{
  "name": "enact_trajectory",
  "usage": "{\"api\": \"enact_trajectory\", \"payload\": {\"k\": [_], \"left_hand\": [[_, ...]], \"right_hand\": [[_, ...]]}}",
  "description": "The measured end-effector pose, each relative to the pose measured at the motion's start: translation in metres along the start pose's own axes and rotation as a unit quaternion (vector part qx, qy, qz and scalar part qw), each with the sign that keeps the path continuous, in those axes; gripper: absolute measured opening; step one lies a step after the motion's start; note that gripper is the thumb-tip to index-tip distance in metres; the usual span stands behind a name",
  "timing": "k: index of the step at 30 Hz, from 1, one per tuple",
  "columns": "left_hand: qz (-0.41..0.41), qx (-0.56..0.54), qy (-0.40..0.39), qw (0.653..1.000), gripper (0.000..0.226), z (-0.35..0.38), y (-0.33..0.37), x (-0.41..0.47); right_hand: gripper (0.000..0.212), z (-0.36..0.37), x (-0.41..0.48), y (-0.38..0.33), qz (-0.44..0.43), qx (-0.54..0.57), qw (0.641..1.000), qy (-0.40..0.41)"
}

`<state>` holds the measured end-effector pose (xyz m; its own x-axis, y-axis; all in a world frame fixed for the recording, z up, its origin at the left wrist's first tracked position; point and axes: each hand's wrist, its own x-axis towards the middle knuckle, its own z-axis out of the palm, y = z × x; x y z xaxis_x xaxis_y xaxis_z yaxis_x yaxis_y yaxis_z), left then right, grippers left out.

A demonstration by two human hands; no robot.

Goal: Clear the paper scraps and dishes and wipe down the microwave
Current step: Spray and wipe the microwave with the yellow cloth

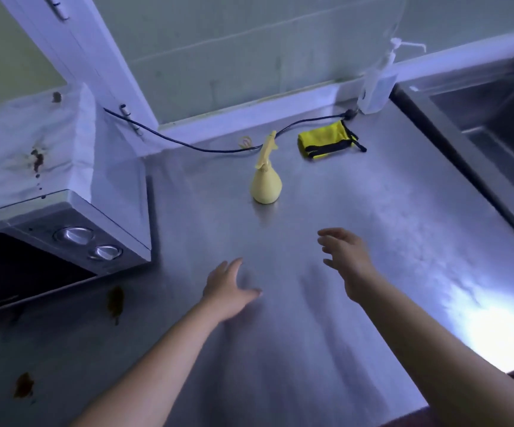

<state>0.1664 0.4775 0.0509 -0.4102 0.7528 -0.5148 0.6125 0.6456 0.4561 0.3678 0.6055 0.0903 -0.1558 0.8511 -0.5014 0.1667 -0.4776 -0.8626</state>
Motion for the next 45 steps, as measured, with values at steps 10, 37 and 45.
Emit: {"api": "enact_trajectory", "payload": {"k": [10, 37, 45], "left_hand": [[-0.17, 0.101, -0.116, 0.973, 0.149, 0.01, -0.019, 0.066], [-0.123, 0.065, -0.041, 0.989, 0.125, 0.009, -0.024, 0.057], [0.0, -0.241, 0.097, 0.966, 0.031, 0.042, -0.098, -0.098]], "right_hand": [[0.062, 0.062, 0.22, -0.048, -0.147, -0.234, 0.958, 0.081], [0.029, -0.005, 0.159, 0.011, -0.21, -0.507, 0.836, 0.013], [0.026, 0.006, -0.054, 0.088, -0.203, -0.34, 0.917, -0.051]]}}
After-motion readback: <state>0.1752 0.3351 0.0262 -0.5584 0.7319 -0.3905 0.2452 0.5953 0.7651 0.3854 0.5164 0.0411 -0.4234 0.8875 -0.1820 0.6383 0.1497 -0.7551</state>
